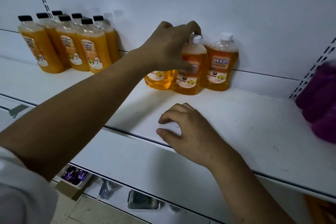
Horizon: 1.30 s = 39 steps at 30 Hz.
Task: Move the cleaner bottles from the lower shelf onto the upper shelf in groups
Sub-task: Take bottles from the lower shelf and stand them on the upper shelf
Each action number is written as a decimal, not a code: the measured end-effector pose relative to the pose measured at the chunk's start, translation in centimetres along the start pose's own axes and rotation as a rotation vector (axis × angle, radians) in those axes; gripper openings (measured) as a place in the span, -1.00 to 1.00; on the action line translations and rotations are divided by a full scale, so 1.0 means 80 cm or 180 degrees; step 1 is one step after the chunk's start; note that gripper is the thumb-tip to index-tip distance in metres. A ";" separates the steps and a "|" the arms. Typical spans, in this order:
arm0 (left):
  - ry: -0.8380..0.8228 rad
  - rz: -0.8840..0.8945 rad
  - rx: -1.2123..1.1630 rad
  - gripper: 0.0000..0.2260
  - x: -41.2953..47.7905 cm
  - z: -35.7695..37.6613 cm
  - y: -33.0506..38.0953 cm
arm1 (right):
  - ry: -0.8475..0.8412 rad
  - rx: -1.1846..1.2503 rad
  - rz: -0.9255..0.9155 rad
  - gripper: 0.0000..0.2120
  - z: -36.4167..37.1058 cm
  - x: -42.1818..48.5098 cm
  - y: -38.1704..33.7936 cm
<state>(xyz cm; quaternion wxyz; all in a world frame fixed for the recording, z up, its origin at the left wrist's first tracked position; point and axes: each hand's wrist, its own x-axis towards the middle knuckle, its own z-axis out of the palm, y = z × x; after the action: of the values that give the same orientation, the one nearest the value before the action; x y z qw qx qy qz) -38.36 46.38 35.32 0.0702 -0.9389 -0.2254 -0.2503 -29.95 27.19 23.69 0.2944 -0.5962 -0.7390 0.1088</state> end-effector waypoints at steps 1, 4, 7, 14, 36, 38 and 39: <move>-0.0033 -0.0002 0.0046 -0.25 0.001 -0.001 -0.001 | -0.0005 -0.0010 -0.0003 -0.74 0.000 0.000 0.000; -0.0105 -0.0043 0.0089 -0.23 0.001 0.000 -0.006 | -0.0013 -0.0003 0.0007 -0.75 -0.001 0.000 -0.001; -0.0127 -0.0055 0.0084 -0.20 -0.003 0.003 -0.009 | -0.0008 0.0001 0.0013 -0.75 -0.001 0.000 0.000; -0.0196 0.0233 0.0647 -0.11 -0.007 -0.009 -0.005 | -0.0030 0.0010 0.0030 -0.75 -0.001 0.000 -0.001; -0.0034 0.0293 0.0371 -0.52 -0.134 -0.031 0.056 | 0.0016 0.0028 0.0021 -0.71 -0.005 -0.004 -0.007; -0.0089 0.0153 0.0208 -0.55 -0.165 -0.035 0.060 | 0.0120 0.0064 0.0037 -0.70 -0.007 -0.006 -0.008; -0.0088 0.0056 0.0088 -0.55 -0.181 -0.036 0.061 | 0.0209 0.0078 0.0047 -0.70 -0.009 -0.008 -0.008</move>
<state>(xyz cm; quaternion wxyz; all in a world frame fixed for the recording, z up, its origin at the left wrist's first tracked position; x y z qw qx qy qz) -48.60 35.70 30.48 0.0822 -0.9432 -0.2214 -0.2335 -30.01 26.28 24.39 0.3249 -0.6013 -0.7231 0.1004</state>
